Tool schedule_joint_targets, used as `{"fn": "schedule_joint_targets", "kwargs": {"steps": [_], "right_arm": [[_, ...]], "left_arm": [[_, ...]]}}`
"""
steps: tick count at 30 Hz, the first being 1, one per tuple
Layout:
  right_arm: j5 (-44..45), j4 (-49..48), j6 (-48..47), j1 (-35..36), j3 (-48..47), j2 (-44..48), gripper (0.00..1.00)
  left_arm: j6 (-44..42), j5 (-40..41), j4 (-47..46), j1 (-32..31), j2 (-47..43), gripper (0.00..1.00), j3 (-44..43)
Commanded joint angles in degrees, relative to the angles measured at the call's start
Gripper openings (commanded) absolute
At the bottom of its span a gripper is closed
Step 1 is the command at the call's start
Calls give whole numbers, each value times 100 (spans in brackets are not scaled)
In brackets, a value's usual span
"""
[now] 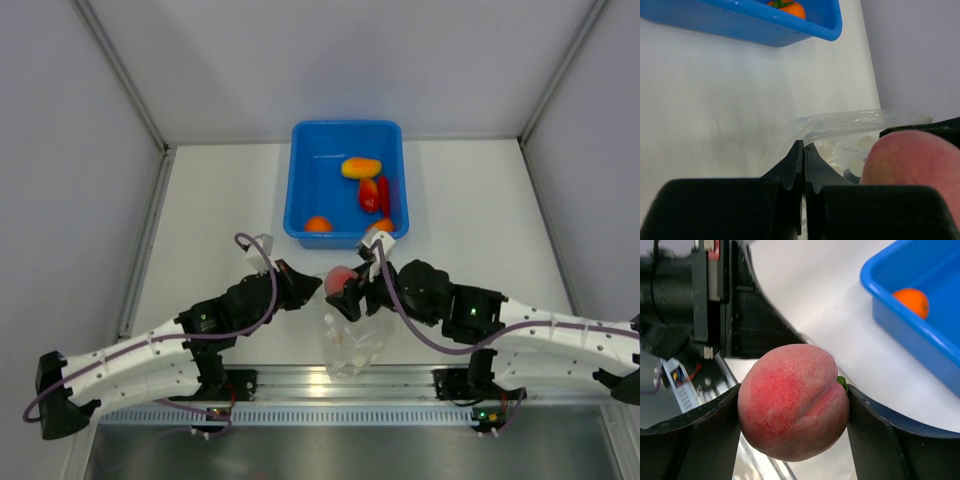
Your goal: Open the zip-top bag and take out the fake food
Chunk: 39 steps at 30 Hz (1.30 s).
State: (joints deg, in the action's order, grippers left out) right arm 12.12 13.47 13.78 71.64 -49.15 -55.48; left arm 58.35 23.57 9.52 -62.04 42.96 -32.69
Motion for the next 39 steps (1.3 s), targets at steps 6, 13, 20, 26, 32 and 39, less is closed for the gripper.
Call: {"fn": "schedule_joint_targets", "kwargs": {"steps": [6,13,20,26,32,39], "right_arm": [[1731,-3068,731,52,959,837,34],[3014,-4494,399,-149,934,961,35],[1298,-1543,1249,-2476,-945,-171,39],[170,-750,1154,-3972,-1763,-1613,42],[-183,48,855,-4281,-2879,-3177,55],[-342,103,1004,-4263,-3171,-4102,99]], "left_arm": [[98,270,67,34,-33,0,-1],[124,647,637,34,-112,0,-88],[-332,1096,1499,34,-665,0,-571],[-570,1615,2561,43,-1088,0,-1169],[-658,2432,3896,43,-1325,0,-1828],[439,3899,6128,43,-826,0,-2540]]}}
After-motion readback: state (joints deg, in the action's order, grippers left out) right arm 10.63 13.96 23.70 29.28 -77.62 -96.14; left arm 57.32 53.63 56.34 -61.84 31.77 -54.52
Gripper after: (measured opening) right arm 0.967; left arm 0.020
